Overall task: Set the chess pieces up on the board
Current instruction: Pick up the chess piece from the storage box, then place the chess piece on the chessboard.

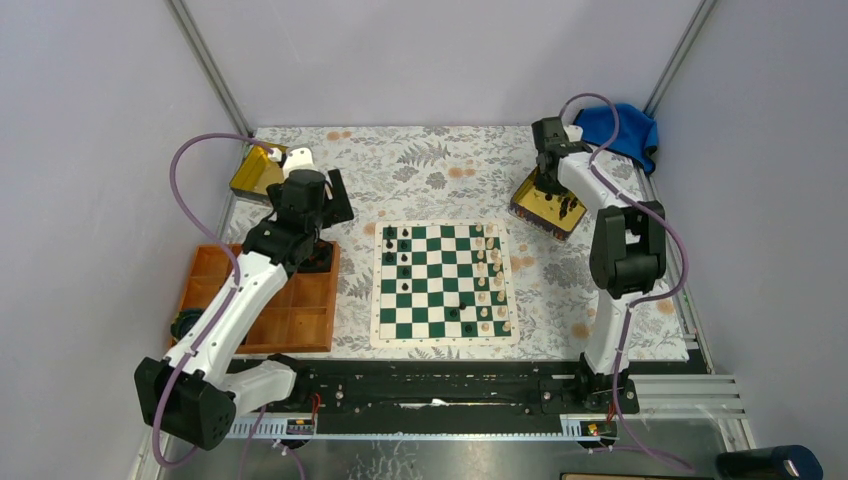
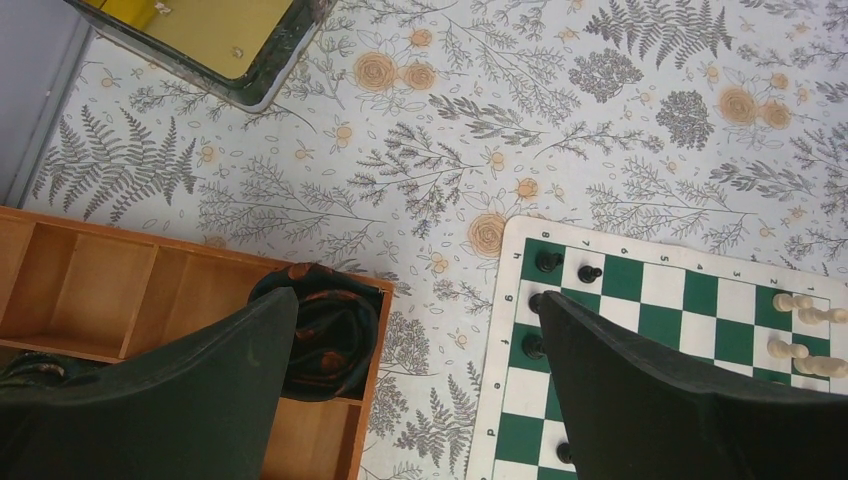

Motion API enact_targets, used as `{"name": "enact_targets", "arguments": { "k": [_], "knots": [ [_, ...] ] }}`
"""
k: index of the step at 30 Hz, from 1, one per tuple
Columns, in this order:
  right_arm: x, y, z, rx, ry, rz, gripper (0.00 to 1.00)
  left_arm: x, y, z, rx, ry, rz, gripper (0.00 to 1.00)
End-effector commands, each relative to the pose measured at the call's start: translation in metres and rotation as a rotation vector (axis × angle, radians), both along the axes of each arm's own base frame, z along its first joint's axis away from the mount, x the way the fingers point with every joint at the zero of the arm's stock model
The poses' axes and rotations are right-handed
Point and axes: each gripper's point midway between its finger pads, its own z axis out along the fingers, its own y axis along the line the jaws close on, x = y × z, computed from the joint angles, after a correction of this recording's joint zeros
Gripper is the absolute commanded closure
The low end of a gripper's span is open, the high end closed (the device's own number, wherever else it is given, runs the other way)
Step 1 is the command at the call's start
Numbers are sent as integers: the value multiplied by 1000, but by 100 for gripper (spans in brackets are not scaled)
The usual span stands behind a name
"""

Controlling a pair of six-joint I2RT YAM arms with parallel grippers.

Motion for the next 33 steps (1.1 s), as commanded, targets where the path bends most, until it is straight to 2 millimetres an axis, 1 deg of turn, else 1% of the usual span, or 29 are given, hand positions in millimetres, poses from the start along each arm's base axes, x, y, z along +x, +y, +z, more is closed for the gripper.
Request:
{"name": "enact_targets", "arguments": {
  "k": [1, 9, 14, 18, 23, 28, 33],
  "knots": [
    [4, 23, 56, 16, -106, 64, 100, 5, -2, 20, -15, -75, -8, 1],
    [-7, 59, 76, 55, -111, 170, 100, 2, -2, 22, -26, -85, -10, 1],
    [-19, 91, 87, 78, -92, 271, 100, 1, -2, 23, -28, -89, -11, 1],
    [-35, 127, 95, 96, -76, 376, 100, 1, -1, 25, -29, -95, -10, 1],
    [-61, 177, 95, 136, -49, 504, 100, -1, 0, 26, -22, -97, -6, 1],
    [-92, 233, 95, 171, -26, 648, 100, -2, 2, 25, -15, -88, 0, 1],
    [-125, 281, 89, 168, 13, 791, 100, -4, 4, 26, -14, -89, 3, 1]
  ]
}}
